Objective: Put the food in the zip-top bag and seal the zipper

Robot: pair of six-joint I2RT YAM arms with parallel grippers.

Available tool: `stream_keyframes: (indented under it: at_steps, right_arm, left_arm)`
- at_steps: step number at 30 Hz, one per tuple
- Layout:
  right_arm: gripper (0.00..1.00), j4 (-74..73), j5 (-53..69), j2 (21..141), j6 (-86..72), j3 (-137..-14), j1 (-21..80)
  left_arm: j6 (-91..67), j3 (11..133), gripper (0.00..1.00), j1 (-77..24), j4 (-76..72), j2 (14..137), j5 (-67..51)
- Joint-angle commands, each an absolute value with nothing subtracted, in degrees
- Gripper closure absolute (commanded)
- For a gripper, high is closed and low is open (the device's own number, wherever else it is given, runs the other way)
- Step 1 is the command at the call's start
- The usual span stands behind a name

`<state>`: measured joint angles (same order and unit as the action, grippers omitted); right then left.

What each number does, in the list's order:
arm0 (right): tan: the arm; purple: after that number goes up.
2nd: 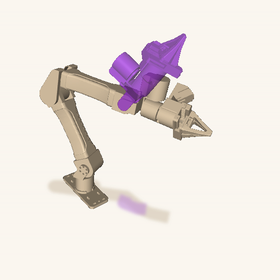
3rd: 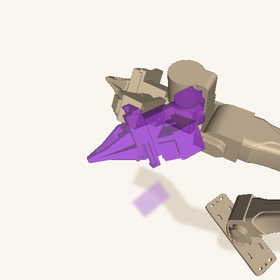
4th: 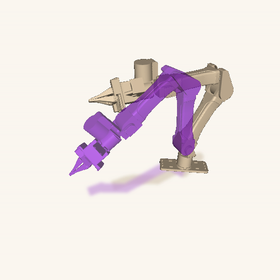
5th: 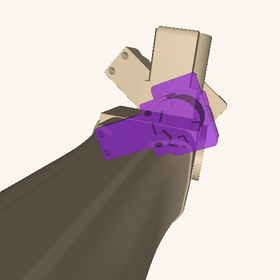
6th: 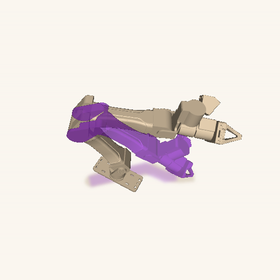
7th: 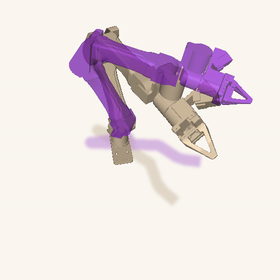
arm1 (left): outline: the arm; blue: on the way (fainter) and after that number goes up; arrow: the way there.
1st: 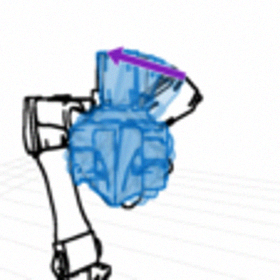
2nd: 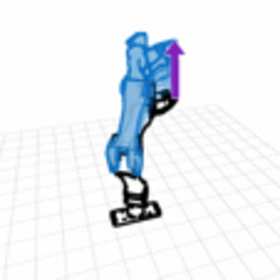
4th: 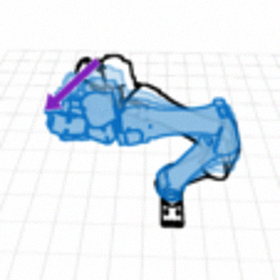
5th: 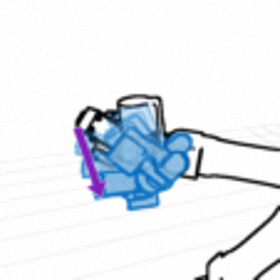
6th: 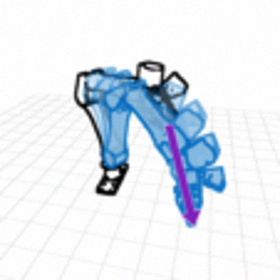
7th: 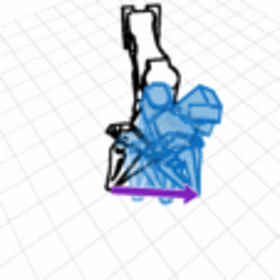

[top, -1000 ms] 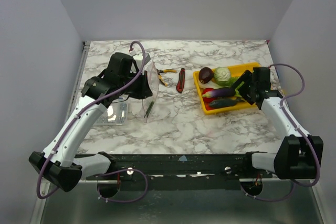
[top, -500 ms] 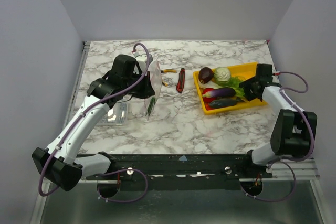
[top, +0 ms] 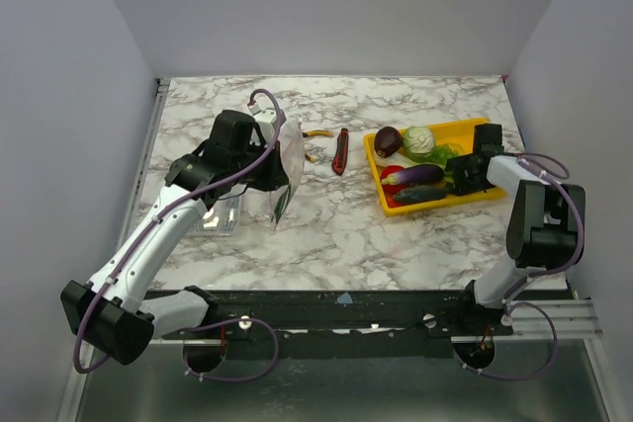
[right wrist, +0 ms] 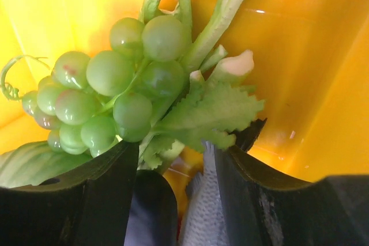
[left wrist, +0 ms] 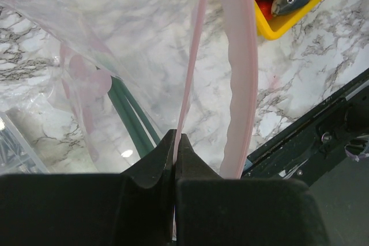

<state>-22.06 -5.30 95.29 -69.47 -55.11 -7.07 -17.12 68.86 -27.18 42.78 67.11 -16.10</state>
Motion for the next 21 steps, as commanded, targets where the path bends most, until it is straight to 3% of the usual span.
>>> stream_keyframes:
  at_steps: [1,8,19,21]
  right_arm:
    - [0.42,-20.5,-6.1,98.6,-74.6,-54.5,-7.1]
    - [0.49,-16.4,-7.6,99.5,-81.5,-48.4,-7.0]
    - [1.0,-11.6,-10.8,93.0,-84.5,-43.8,-7.1]
    - [1.0,-12.5,-11.9,91.2,-84.1,-44.4,-7.1]
  left_arm:
    - [-16.7,68.2,1.0,-26.5,40.8,65.6,-16.6]
    - [-16.6,67.6,1.0,-26.3,40.6,65.6,-15.9]
    - [-16.7,67.2,1.0,-26.2,40.2,65.6,-15.9]
    - [-16.7,67.3,1.0,-26.2,40.5,65.8,-15.9]
